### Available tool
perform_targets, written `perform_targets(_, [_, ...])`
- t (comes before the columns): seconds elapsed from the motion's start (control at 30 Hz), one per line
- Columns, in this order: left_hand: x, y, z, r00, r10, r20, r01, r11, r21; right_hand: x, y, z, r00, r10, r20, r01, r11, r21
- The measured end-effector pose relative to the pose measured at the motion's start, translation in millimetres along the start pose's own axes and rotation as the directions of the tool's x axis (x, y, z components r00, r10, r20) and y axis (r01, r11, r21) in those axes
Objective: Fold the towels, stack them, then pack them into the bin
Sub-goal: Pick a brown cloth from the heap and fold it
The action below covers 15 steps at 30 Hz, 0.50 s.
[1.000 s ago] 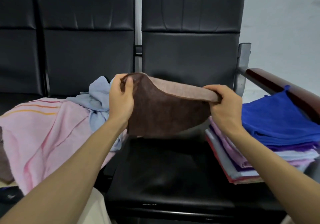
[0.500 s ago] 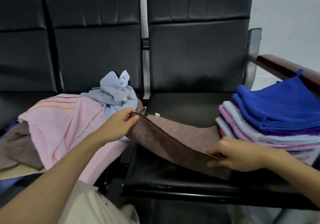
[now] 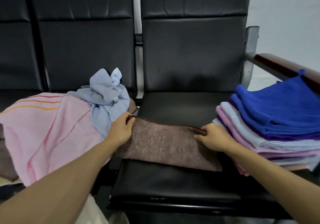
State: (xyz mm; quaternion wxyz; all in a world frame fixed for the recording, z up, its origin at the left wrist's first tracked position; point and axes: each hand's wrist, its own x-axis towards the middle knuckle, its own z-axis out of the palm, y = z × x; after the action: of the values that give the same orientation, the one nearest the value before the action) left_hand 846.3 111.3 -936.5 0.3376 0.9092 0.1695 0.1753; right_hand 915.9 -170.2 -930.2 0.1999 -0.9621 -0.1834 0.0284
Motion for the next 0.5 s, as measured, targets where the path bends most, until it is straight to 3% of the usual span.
perform_targets(0.1, [11.2, -0.4, 10.2, 1.0, -0.03, -0.002, 0.03, 0.999, 0.042, 11.3, 1.9, 7.6, 0.992, 0.119, -0.03, -0.12, 0.993, -0.011])
perform_targets(0.3, [21.2, 2.5, 16.8, 0.994, -0.104, 0.025, 0.102, 0.991, 0.085, 17.9, 0.2, 17.6, 0.981, 0.19, -0.031, -0.192, 0.98, -0.061])
perform_targets(0.4, [17.6, 11.5, 12.7, 0.989, -0.128, 0.075, 0.124, 0.991, 0.053, 9.9, -4.5, 4.9, 0.992, 0.121, -0.031, -0.124, 0.975, -0.186])
perform_targets(0.5, [13.2, 8.0, 4.2, 0.986, -0.108, 0.125, 0.098, 0.991, 0.087, -7.7, -12.3, -2.7, 0.966, -0.129, -0.222, 0.003, 0.87, -0.493])
